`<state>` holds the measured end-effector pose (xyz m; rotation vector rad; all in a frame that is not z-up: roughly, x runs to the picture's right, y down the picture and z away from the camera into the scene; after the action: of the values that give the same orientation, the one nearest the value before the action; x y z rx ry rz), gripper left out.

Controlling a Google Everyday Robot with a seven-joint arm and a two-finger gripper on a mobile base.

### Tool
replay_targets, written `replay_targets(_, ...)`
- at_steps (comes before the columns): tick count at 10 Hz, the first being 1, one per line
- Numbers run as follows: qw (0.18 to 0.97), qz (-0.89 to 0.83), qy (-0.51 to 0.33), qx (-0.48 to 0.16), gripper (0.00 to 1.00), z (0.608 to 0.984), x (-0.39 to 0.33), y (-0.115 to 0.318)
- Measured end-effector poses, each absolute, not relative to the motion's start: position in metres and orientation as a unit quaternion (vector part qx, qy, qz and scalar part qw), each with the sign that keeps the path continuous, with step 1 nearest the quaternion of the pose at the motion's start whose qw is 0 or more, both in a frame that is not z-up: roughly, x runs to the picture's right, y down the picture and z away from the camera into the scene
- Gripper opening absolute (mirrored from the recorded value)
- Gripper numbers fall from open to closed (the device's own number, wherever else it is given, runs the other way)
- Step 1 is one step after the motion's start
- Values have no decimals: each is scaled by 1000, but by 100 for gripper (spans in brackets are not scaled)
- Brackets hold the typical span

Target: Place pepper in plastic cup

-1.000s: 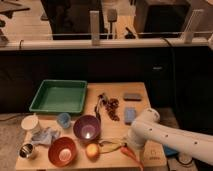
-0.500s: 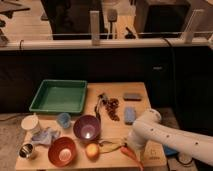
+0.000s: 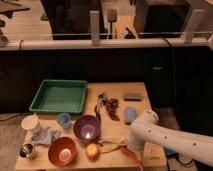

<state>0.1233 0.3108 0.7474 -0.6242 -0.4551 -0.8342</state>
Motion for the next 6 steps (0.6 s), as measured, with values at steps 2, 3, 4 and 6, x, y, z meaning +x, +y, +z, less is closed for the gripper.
replay_targets(2,737,-574,-253,-252,80,739,115,322)
replay_targets(3,705,-618,-254,-238,80,739,116,324)
replay_targets(4,693,-634,-252,-232,80,740,116,323)
replay_targets(6,679,-652,-254,-220,80,746,115,319)
